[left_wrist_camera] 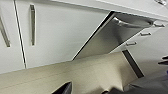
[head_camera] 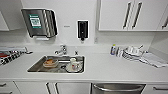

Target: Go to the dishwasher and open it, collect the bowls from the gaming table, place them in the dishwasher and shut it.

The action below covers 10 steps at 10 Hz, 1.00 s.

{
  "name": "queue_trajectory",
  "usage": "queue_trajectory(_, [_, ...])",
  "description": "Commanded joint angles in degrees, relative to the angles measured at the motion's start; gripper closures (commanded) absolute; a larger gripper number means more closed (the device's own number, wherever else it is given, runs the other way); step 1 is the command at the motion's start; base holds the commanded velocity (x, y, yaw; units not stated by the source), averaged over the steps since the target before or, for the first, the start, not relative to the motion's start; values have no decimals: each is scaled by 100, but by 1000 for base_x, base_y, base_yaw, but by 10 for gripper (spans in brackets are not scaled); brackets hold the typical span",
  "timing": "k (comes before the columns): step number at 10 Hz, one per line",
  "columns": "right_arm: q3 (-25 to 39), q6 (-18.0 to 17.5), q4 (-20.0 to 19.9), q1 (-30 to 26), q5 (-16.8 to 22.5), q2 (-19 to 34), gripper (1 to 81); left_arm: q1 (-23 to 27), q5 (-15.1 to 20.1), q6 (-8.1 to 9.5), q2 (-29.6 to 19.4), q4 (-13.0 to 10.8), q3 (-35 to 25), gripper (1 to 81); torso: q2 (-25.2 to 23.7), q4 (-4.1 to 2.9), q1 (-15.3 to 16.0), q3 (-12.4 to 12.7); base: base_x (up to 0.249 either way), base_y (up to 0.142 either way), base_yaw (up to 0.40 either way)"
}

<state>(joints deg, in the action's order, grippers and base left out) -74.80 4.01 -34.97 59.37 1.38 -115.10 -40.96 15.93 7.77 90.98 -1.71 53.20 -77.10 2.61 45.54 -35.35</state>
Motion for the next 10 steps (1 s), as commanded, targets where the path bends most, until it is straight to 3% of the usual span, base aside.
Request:
queue_trajectory(1, [318, 12, -281, -719, 363, 467, 10, 497, 147, 23, -228, 4, -64, 10, -549, 0, 356, 22, 0, 0, 0])
queue_trajectory(4, [406, 12, -326, -904, 363, 512, 10, 891, 112, 14, -316, -31, -125, 10, -1040, 0, 673, -179, 0, 0, 0])
queue_trajectory(8, [345, 12, -343, -922, 363, 529, 10, 1525, 138, -3, -316, -23, -117, 10, -1895, 0, 1204, -194, 0, 0, 0])
queue_trajectory(9, [371, 3, -369, -983, 363, 529, 10, 1524, 129, 5, -308, -6, -108, 10, -1526, 0, 959, -194, 0, 0, 0])
queue_trajectory(10, [380, 3, -430, -1062, 363, 538, 10, 1525, 129, 6, -273, 21, -73, 10, -1742, 0, 1093, -194, 0, 0, 0])
